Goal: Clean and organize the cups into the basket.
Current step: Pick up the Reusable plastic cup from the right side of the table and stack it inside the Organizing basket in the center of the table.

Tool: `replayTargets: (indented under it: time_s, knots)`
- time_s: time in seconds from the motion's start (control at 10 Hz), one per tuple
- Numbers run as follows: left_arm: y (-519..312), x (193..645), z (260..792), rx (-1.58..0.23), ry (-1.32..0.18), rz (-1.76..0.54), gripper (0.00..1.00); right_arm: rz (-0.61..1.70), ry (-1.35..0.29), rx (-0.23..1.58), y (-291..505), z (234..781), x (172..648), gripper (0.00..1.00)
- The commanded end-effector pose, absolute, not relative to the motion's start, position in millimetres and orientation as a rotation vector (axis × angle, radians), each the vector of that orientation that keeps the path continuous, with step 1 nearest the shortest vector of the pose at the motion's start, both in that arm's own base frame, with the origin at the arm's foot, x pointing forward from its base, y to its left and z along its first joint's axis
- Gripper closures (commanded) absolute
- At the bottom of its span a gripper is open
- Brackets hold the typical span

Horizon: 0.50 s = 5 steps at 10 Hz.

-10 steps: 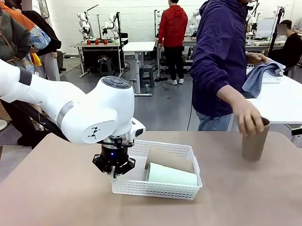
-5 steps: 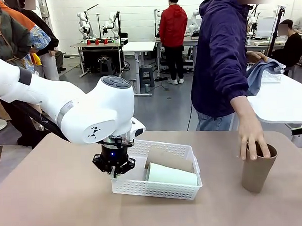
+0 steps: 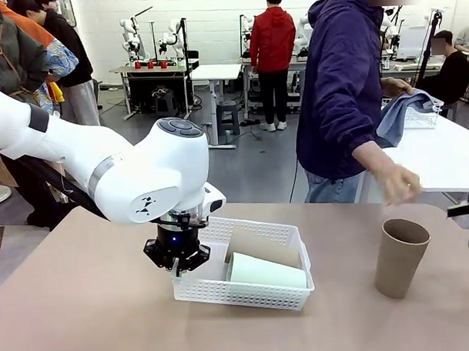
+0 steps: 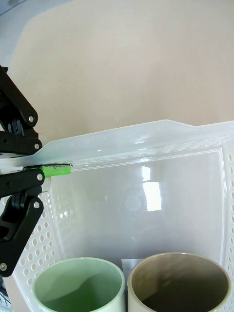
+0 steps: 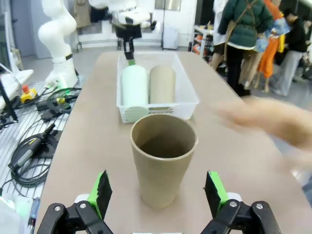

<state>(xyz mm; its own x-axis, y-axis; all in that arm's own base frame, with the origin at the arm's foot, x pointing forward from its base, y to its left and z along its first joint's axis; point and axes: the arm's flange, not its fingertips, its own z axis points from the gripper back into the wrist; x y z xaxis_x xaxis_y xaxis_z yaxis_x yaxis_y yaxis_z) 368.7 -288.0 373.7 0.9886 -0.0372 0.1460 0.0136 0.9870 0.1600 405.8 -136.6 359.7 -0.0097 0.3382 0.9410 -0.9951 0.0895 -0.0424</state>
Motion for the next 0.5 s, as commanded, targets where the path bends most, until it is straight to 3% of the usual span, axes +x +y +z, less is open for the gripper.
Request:
replayTargets:
  time_s: [0.0, 0.4]
  knots:
    - [-289.5, 366.7, 371.6, 0.172, -0.151, -0.029, 1.00, 1.343, -0.902, 0.886, -113.9, 312.3, 424.3, 0.00]
    - [-289.5, 366.7, 371.6, 0.172, -0.151, -0.029, 1.00, 1.372, -0.853, 0.891, -97.7, 268.7, 437.4, 0.00]
